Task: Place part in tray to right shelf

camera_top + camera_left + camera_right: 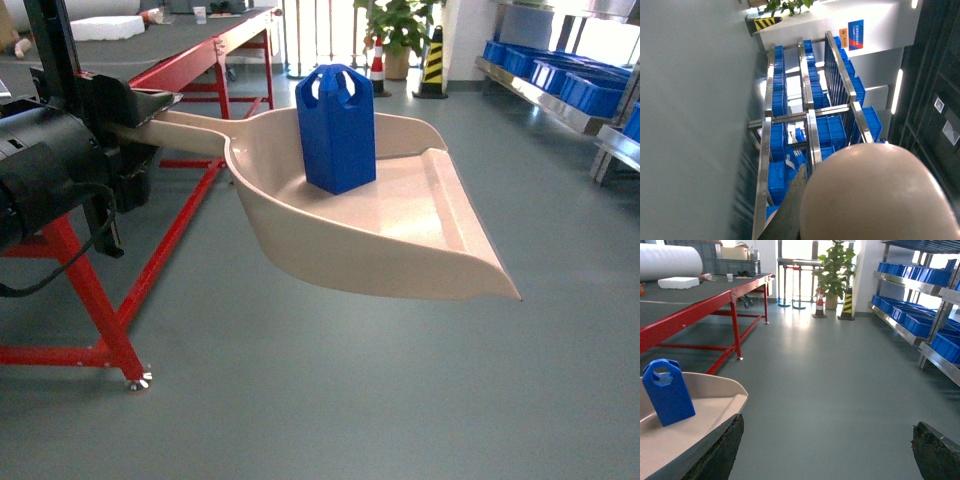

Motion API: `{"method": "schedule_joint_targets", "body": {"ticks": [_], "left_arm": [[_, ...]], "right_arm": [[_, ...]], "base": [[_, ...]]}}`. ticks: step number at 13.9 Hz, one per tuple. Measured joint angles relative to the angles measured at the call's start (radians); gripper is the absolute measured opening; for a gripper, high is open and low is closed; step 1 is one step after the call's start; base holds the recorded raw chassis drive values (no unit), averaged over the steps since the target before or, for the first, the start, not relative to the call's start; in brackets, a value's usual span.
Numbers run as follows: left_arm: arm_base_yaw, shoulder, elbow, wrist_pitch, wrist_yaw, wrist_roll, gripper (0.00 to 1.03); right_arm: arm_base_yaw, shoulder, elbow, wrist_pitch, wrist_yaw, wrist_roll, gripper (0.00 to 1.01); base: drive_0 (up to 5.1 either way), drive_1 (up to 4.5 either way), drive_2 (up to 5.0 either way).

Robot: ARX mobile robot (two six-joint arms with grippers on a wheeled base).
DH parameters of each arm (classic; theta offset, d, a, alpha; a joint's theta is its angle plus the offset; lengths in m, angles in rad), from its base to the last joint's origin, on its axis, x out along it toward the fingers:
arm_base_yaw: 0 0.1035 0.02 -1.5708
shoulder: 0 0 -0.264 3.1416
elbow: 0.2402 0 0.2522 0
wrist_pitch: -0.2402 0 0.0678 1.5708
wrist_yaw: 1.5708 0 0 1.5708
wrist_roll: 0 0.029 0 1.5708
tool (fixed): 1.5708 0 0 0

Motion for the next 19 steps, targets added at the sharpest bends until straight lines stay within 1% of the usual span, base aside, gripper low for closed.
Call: {"method": "schedule_joint_targets", "body": {"ticks": [19], "left_arm": [[0.001, 0.000, 0.000, 0.000, -0.003, 0.000, 0.14]], "right_arm": [[0.000, 0.005, 0.000, 0.001, -0.003, 0.000, 0.98]], "base": [[0.0, 4.35, -4.3]]}}
